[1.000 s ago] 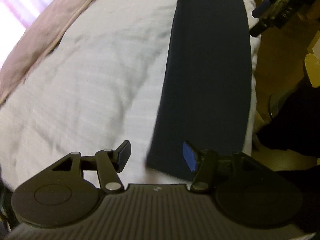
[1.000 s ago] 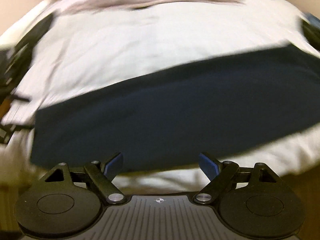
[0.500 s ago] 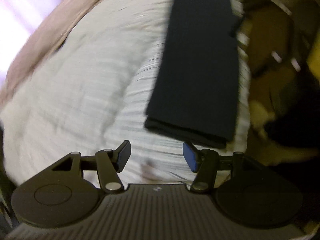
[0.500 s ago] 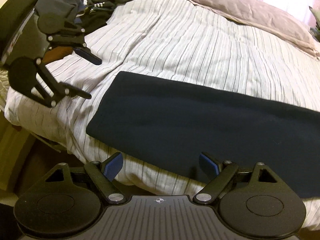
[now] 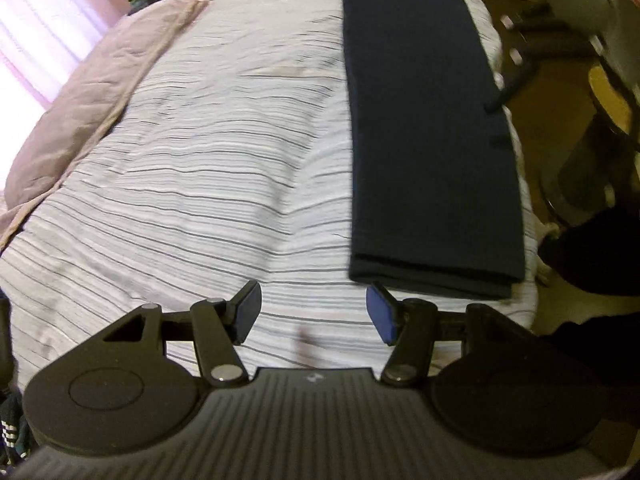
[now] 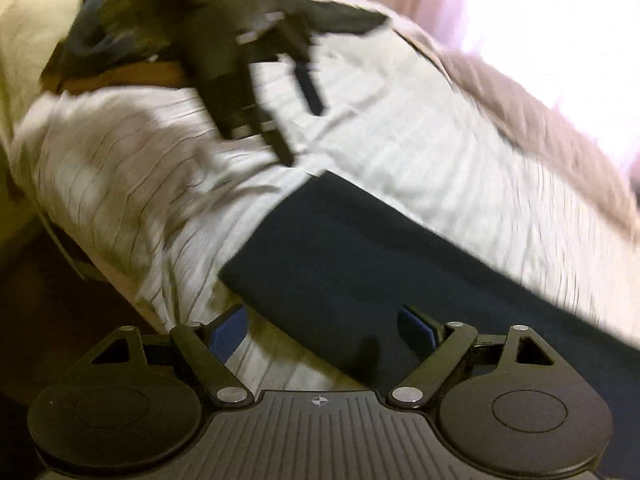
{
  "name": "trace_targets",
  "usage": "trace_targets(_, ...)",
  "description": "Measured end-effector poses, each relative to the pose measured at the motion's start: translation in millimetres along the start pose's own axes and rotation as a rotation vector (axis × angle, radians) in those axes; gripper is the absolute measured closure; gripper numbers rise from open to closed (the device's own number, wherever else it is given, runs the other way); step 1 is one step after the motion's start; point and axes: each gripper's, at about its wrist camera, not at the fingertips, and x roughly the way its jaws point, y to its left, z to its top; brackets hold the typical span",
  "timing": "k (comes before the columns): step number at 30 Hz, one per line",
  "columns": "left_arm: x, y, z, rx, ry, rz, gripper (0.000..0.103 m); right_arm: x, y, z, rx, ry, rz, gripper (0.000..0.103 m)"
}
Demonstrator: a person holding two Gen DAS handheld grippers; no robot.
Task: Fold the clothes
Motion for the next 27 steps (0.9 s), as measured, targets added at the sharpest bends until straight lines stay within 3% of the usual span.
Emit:
trace_targets(1, 0, 1, -1, -0.006, -0.002, 0.003, 0.049, 6, 9, -3, -0.042, -0.009, -0.015, 0.019)
trace_targets(3, 1, 2, -3, -0.014, -0.004, 0.007, 0.049, 17, 23, -8, -0.103, -0.021, -0.044, 0.032)
trace_targets(10, 5, -16, -23, -0.023, 0.018, -0.013, 0.047, 26, 29, -9, -0.128, -0.059, -0.102, 0.032)
trace_targets(13, 1, -22, -29, -0.031, 0.027, -0.013, 0.047, 26, 28, -7, -0.115, -0.075, -0.119, 0.057)
trace_targets(15, -4, -24, -30, -0.034, 0.025, -0.011, 0.047, 27, 26, -5, -0.107, -0.086, -0.13, 0.092)
trace_targets(16, -7, -24, -30, -0.035, 0.023, -0.01, 0.046, 25, 24, -4, -0.098, -0.091, -0.132, 0.094)
trace_targets(22, -22, -32, -12, 0.071, -0.02, 0.014, 0.041, -21, -29, 18, 0.11, -0.108, -0.08, 0.097)
trace_targets(27, -30, -34, 23, 0.159, -0.103, 0.008, 0.04, -52, -109, 25, 0.464, -0.103, -0.039, 0.097)
